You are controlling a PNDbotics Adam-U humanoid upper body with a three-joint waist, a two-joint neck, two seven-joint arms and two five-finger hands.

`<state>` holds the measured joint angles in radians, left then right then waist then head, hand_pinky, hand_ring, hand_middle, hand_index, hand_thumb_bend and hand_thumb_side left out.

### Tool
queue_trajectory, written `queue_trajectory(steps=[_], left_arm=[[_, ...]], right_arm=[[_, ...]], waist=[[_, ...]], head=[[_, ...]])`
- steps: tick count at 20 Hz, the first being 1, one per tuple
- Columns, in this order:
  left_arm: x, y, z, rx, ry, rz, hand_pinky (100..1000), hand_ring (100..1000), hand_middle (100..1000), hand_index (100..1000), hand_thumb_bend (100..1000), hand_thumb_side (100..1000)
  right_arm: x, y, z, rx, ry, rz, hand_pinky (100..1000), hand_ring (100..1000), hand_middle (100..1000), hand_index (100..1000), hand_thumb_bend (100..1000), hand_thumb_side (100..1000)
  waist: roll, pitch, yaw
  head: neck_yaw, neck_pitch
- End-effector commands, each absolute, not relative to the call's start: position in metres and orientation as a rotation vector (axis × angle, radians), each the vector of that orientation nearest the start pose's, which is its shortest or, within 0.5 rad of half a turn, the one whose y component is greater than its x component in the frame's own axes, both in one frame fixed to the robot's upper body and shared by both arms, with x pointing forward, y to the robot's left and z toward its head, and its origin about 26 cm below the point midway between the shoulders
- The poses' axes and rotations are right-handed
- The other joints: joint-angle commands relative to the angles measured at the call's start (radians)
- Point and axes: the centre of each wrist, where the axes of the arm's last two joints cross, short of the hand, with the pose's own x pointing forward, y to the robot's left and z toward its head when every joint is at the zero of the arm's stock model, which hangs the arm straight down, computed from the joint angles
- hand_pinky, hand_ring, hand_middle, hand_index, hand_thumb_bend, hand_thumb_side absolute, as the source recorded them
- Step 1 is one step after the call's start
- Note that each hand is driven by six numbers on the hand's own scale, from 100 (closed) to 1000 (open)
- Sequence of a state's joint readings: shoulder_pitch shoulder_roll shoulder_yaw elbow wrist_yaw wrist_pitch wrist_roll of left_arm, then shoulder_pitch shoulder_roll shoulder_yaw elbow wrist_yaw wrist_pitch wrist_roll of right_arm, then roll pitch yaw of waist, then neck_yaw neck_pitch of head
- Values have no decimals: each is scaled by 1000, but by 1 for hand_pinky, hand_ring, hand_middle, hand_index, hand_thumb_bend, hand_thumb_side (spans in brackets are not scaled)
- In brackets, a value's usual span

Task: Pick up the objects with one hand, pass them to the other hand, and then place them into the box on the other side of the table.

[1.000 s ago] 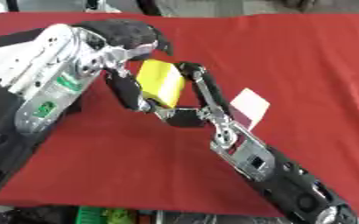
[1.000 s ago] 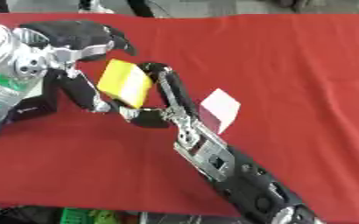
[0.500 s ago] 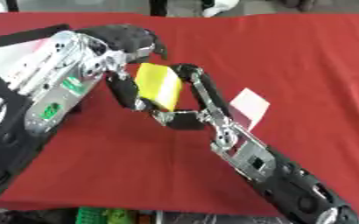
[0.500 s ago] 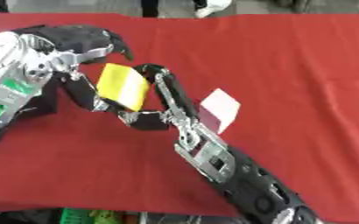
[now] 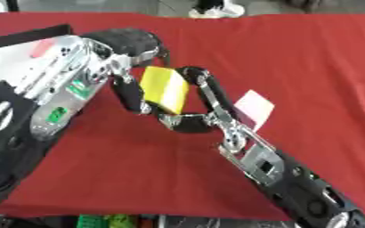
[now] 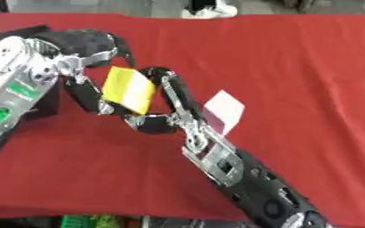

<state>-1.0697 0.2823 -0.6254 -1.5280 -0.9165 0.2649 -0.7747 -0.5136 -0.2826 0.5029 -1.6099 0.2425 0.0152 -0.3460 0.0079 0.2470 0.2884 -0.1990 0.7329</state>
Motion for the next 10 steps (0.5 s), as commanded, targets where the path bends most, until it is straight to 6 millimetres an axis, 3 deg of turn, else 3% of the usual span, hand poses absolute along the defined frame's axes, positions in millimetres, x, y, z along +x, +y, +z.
queue_trajectory(steps=[1, 10], left_arm=[[363, 49, 281, 867, -1478, -1933, 904, 890, 771, 764, 343, 108], [362, 48, 281, 901, -1494, -1926, 849, 789, 639, 589, 305, 100]], right_arm=[[338, -126, 134, -233, -2187, 635, 803, 474, 401, 580, 100, 100], [338, -126, 134, -247, -2184, 635, 799, 473, 400, 580, 100, 100]], waist=[[1, -22, -1], [1, -24, -1]], head=[[2, -7], [4, -8]])
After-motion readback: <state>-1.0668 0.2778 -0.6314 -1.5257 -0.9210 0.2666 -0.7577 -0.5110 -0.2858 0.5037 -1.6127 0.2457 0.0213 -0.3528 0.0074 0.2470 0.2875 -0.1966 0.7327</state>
